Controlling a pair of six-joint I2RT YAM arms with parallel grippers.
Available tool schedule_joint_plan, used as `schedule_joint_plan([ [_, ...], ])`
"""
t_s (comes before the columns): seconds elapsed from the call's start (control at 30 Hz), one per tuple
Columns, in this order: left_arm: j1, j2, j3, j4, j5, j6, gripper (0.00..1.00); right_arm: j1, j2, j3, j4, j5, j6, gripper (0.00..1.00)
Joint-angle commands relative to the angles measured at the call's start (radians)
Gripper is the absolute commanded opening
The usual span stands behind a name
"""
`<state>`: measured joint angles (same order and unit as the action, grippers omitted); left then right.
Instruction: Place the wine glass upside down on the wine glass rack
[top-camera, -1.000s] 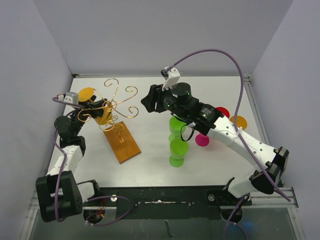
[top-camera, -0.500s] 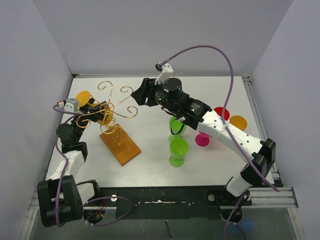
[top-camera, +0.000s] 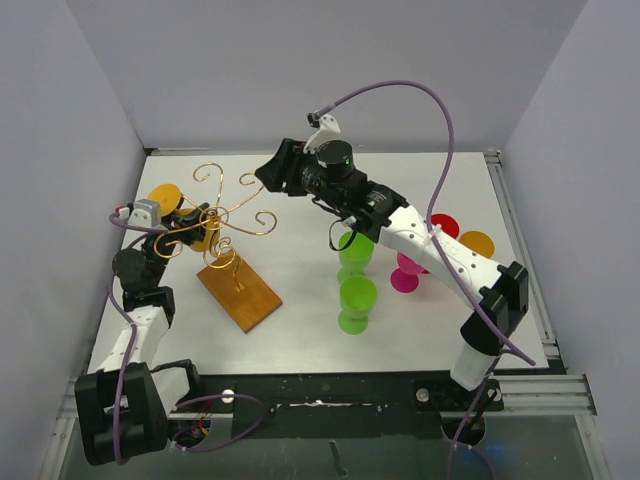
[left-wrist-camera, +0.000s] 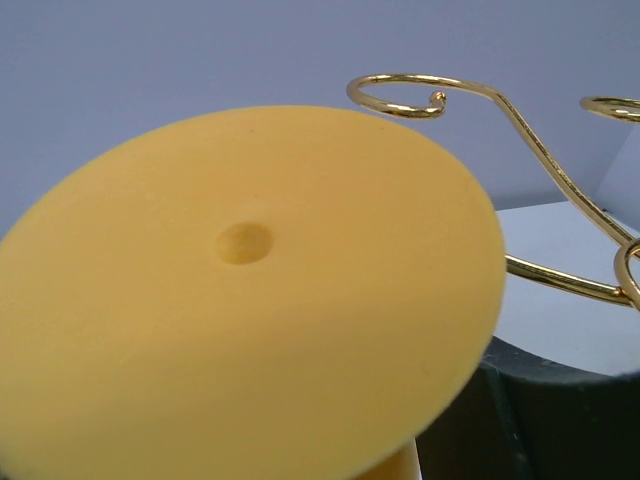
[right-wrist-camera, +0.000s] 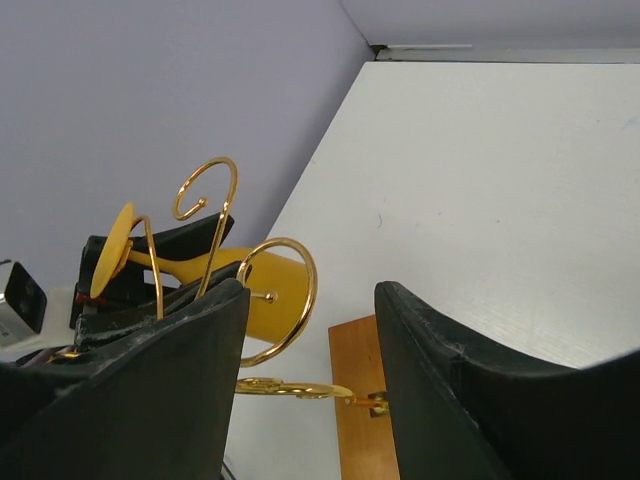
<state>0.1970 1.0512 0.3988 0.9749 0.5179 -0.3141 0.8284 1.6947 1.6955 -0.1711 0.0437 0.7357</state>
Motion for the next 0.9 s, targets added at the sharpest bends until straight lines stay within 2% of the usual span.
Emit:
schedule_joint_plan([
  [0.0, -0.016, -0.036, 0.022, -0.061, 0.027, 0.107, 0.63, -0.016, 0.04, 0.093, 0.027, -0.037, 0.028, 0.51],
  [0.23, -0.016, -0.03, 0.024, -0.063, 0.044, 0.113, 0.63, -0.019, 0.071, 0.109, 0.025, -0.107, 0.044, 0.34],
  [0.53, -0.016, -0.026, 0.033, -0.067, 0.056, 0.11, 0.62, -0.022, 0.046, 0.053, 0.087, -0.191, 0.104, 0.31],
  [0.63, -0.016, -0.025, 0.036, -0.069, 0.06, 0.109, 0.63, -0.024, 0.051, 0.052, 0.09, -0.194, 0.118, 0.22],
  [0.8, -0.016, -0.019, 0.041, -0.073, 0.067, 0.106, 0.63, -0.025, 0.025, 0.003, 0.138, -0.087, 0.144, 0.0],
  [0.87, -0.016, -0.017, 0.043, -0.073, 0.073, 0.104, 0.62, -0.024, 0.002, -0.03, 0.16, -0.028, 0.149, 0.0],
])
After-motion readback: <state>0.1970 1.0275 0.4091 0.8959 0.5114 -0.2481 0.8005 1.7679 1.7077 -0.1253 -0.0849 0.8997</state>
